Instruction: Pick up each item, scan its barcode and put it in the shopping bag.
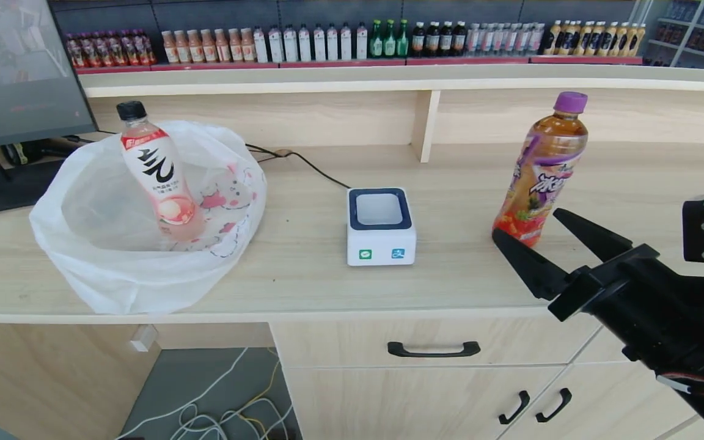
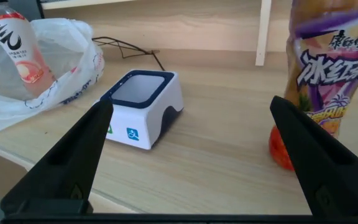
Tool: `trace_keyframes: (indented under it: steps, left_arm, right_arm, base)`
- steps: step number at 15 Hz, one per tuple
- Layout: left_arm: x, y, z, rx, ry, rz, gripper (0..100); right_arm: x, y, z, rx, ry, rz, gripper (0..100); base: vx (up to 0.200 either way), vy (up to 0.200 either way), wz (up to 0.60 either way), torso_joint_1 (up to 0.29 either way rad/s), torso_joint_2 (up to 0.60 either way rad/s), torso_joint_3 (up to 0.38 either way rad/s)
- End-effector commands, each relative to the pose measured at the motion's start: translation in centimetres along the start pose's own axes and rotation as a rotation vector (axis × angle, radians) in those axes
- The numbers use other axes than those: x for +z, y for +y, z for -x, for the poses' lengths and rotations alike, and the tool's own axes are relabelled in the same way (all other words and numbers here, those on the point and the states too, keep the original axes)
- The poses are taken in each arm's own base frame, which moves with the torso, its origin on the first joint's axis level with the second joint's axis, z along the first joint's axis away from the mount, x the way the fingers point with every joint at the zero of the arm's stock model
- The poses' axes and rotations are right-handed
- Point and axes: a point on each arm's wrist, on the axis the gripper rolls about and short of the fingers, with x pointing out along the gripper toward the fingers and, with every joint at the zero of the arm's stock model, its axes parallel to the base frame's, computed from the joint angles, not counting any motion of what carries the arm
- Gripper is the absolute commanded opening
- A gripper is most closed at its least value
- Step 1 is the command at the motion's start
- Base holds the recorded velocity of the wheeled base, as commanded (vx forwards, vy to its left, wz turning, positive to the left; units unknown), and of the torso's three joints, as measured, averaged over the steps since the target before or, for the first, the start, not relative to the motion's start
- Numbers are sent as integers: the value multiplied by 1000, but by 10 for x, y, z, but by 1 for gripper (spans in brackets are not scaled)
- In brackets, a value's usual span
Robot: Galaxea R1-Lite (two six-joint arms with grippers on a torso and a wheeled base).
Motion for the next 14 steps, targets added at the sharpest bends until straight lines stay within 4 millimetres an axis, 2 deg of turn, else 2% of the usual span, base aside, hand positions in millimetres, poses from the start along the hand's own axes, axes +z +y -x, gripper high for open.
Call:
trace_keyframes:
  steps: [1,4,10,12,14]
  left_arm:
    - [0,0,0,0,0,0,100]
    - [0,0,0,-1,0,-3,100]
    - [0,0,0,-1,0,-7,100]
    - [0,0,0,-1,0,-7,100]
    - [0,0,0,-1,0,-7,100]
  right_arm:
    - [3,-1,4,-1,-8,0,100]
    - [4,-3,7,-11,-10,3,100]
    - [2,-4,7,-11,-3,4,100]
    - [-5,-5,11,-17,37,7,100]
    - [-8,-7,8,-29,43,12,100]
  base:
    - [0,-200,0,2,7,7]
    - [0,-200,0,-1,2,1]
    - [0,0,0,0,0,0]
    - [0,0,0,0,0,0]
    - [0,0,0,0,0,0]
